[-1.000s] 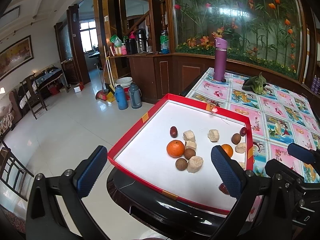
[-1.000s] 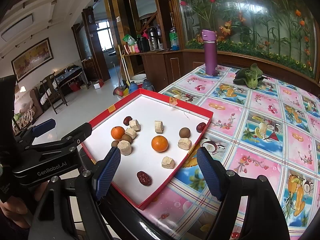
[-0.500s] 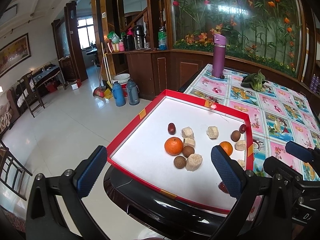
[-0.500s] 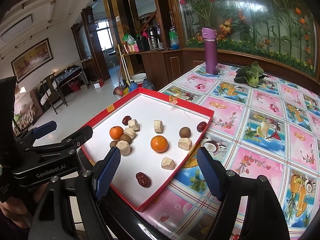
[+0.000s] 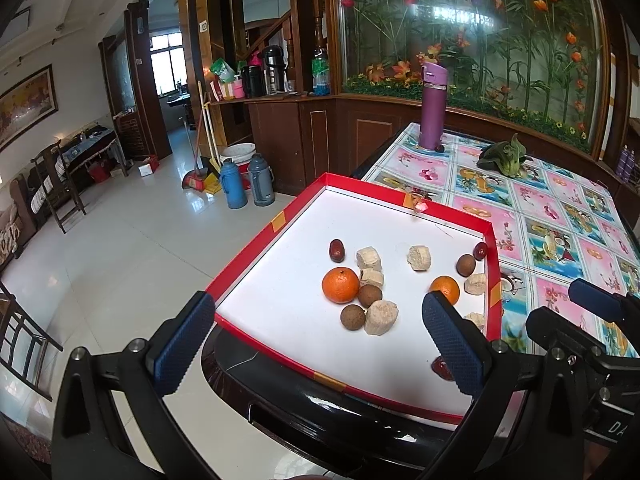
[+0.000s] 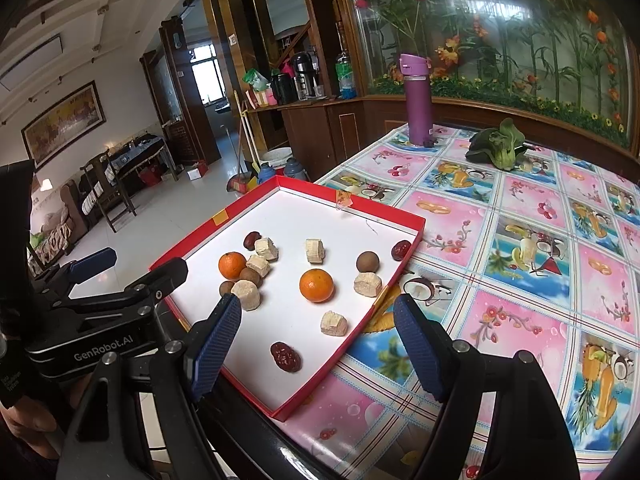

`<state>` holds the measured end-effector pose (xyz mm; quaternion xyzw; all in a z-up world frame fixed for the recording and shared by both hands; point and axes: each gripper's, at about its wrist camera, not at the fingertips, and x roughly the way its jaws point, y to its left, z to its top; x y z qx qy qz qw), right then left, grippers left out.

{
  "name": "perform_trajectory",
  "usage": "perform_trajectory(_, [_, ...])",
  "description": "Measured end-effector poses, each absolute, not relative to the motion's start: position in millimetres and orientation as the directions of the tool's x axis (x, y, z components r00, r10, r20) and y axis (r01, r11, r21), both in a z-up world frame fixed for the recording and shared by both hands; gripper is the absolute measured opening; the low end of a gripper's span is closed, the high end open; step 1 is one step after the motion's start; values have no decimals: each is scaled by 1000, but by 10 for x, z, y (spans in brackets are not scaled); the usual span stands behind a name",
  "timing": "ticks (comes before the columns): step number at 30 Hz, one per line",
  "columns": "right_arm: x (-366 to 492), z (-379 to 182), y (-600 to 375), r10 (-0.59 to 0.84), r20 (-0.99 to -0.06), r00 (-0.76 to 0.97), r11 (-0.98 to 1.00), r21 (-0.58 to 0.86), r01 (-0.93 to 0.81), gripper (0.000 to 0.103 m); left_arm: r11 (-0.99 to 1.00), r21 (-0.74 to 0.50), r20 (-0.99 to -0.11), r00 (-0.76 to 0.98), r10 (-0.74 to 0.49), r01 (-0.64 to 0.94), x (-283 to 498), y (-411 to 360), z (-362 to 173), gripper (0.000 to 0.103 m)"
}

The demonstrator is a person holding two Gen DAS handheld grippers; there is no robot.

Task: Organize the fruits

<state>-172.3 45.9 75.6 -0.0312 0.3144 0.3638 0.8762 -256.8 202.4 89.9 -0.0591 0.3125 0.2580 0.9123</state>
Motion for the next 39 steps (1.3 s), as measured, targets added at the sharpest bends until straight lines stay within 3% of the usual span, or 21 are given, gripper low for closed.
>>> perform_trajectory(39, [-1731,849,660,599,-565,568,749,146,-646,78,867,20,-595,691,411,-499,-2629,2246,987,103])
